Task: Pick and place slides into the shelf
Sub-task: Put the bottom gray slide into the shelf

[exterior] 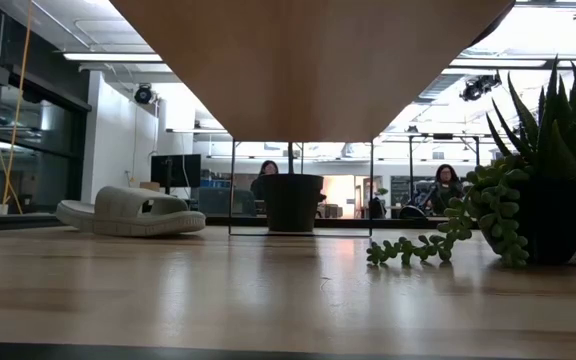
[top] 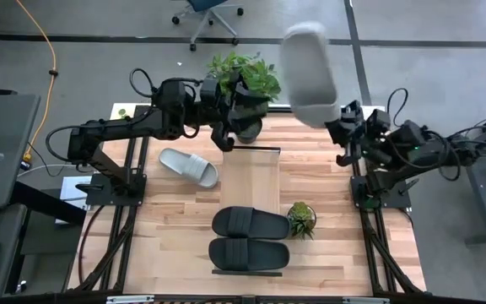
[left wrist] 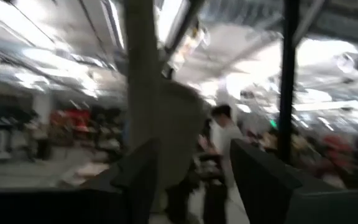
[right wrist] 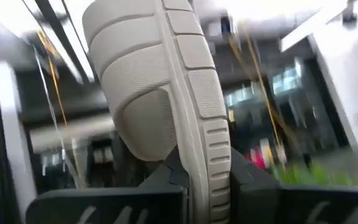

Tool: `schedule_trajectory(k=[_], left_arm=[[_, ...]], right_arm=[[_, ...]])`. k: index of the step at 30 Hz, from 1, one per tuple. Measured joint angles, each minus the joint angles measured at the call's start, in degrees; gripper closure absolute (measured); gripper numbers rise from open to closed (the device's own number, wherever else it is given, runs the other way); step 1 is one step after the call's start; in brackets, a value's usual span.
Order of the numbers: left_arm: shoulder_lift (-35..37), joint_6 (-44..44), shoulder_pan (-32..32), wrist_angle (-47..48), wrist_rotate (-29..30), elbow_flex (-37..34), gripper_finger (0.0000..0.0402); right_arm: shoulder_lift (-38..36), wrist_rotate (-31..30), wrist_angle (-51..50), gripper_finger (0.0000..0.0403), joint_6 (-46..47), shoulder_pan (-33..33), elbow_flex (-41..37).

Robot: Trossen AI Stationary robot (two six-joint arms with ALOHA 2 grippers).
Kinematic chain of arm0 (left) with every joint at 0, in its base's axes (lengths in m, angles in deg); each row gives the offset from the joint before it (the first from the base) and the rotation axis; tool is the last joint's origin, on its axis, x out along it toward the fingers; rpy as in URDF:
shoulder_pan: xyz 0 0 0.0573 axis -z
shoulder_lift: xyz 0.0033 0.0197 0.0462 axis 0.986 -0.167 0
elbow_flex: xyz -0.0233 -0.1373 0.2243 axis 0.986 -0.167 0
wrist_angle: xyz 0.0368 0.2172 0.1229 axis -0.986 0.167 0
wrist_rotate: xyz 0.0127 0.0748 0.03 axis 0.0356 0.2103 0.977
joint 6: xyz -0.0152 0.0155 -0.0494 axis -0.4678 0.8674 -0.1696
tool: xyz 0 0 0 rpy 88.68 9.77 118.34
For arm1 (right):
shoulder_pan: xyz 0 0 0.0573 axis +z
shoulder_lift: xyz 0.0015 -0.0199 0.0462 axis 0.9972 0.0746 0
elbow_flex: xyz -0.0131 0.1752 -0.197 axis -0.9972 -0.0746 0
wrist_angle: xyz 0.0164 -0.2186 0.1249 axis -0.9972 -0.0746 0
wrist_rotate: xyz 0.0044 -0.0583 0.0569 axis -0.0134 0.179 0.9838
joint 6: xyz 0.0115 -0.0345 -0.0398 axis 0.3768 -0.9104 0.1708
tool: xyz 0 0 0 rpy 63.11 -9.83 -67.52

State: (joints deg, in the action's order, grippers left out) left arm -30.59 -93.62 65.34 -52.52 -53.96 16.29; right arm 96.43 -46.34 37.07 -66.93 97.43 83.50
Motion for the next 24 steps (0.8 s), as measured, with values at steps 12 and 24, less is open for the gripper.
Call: schedule_trajectory(k=[12,24], left_arm=[[5.6,2.1,0.3,21.6,-16.2,0.0,0.0243],[13.9,18.1,6.0,54.6,-2.9,0.0,0.0315]], right_arm=[[-12.9,-8.0,-38.4,0.0389,25.9,4.2,-0.1],[-11.0,6.3,-56.8,0.0391,48.8,0.2,-0.1]])
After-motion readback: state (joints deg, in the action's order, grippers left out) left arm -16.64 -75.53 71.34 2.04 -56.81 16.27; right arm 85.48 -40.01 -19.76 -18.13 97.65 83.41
